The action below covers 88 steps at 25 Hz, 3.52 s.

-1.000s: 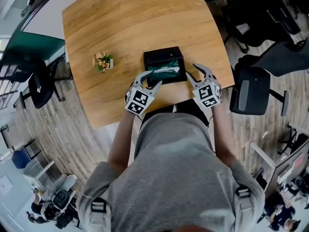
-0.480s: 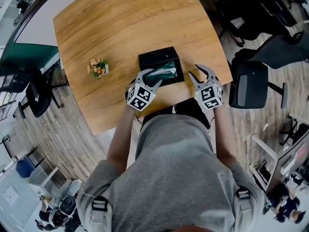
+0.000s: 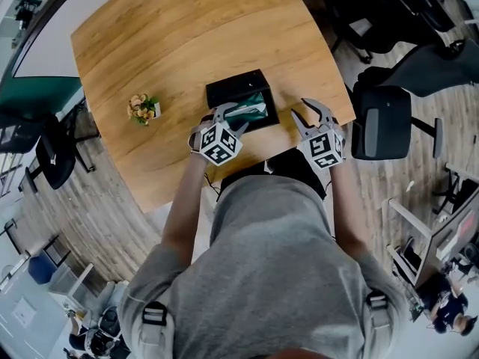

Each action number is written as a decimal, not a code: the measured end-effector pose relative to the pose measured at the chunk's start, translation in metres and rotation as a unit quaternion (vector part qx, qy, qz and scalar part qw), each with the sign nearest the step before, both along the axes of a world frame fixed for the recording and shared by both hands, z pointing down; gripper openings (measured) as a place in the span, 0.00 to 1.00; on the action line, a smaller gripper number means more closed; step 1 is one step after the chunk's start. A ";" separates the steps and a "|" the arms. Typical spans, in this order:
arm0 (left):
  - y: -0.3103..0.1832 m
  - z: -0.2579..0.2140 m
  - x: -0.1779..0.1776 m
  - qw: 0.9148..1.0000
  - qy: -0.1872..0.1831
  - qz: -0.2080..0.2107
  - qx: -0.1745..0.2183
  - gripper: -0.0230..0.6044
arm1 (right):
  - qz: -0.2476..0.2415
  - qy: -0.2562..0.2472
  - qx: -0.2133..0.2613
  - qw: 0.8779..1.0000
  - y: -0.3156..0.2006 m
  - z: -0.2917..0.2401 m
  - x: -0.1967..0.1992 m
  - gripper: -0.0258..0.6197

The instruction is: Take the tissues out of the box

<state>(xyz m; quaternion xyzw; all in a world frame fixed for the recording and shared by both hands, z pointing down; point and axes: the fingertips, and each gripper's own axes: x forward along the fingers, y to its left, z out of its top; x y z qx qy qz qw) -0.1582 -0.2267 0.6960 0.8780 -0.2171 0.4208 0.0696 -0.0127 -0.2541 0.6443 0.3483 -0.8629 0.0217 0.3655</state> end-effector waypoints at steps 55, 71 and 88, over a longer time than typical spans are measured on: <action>-0.001 0.005 0.007 0.991 -0.108 0.061 0.053 0.07 | -0.003 -0.014 0.005 1.000 0.025 -0.009 0.008 0.29; 0.006 -0.022 0.014 0.989 -0.133 0.026 0.067 0.07 | -0.032 -0.043 0.014 0.998 0.025 -0.029 0.017 0.29; 0.013 -0.074 0.022 0.979 -0.168 0.000 0.115 0.07 | -0.065 -0.071 0.017 0.995 0.040 -0.038 0.028 0.26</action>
